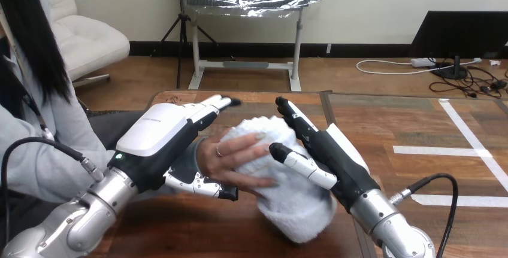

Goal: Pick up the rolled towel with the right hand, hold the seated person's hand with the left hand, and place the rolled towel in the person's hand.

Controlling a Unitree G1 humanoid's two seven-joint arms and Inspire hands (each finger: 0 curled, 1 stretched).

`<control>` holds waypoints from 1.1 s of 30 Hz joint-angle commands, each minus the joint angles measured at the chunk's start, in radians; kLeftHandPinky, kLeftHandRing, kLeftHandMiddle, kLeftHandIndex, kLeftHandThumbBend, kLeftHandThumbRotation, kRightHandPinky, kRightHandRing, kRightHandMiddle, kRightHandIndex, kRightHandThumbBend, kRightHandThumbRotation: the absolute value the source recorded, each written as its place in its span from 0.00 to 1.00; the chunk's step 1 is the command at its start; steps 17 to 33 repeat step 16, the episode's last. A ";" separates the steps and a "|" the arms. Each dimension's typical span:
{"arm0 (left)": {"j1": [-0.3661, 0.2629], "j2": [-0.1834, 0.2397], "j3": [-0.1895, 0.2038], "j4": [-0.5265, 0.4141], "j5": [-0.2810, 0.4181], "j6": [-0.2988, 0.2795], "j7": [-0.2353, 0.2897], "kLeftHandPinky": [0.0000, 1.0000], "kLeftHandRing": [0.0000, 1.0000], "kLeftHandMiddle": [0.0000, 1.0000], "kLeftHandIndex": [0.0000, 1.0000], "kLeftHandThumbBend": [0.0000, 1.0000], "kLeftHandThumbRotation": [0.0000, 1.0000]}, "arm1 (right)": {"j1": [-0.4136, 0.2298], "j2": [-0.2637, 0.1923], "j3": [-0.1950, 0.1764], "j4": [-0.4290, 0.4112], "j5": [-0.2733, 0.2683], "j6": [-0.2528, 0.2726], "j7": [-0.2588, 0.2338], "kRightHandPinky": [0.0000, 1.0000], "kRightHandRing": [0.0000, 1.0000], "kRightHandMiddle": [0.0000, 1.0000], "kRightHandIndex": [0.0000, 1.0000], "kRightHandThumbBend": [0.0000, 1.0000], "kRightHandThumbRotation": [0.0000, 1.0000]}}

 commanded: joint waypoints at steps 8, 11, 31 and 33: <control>0.006 0.030 0.041 -0.063 -0.031 -0.017 0.005 0.94 1.00 1.00 1.00 1.00 0.71 | -0.084 -0.042 -0.009 0.018 -0.026 -0.082 -0.033 1.00 1.00 1.00 1.00 1.00 0.93; 0.014 0.034 0.050 -0.078 -0.042 -0.023 -0.002 0.94 1.00 1.00 1.00 1.00 0.72 | -0.091 -0.046 -0.016 0.031 -0.026 -0.095 -0.043 1.00 1.00 1.00 1.00 1.00 0.93; 0.031 0.038 0.067 -0.108 -0.070 -0.034 -0.020 0.94 1.00 1.00 1.00 1.00 0.73 | -0.104 -0.056 -0.025 0.049 -0.029 -0.117 -0.069 1.00 1.00 1.00 1.00 1.00 0.94; 0.031 0.038 0.067 -0.108 -0.070 -0.034 -0.020 0.94 1.00 1.00 1.00 1.00 0.73 | -0.104 -0.056 -0.025 0.049 -0.029 -0.117 -0.069 1.00 1.00 1.00 1.00 1.00 0.94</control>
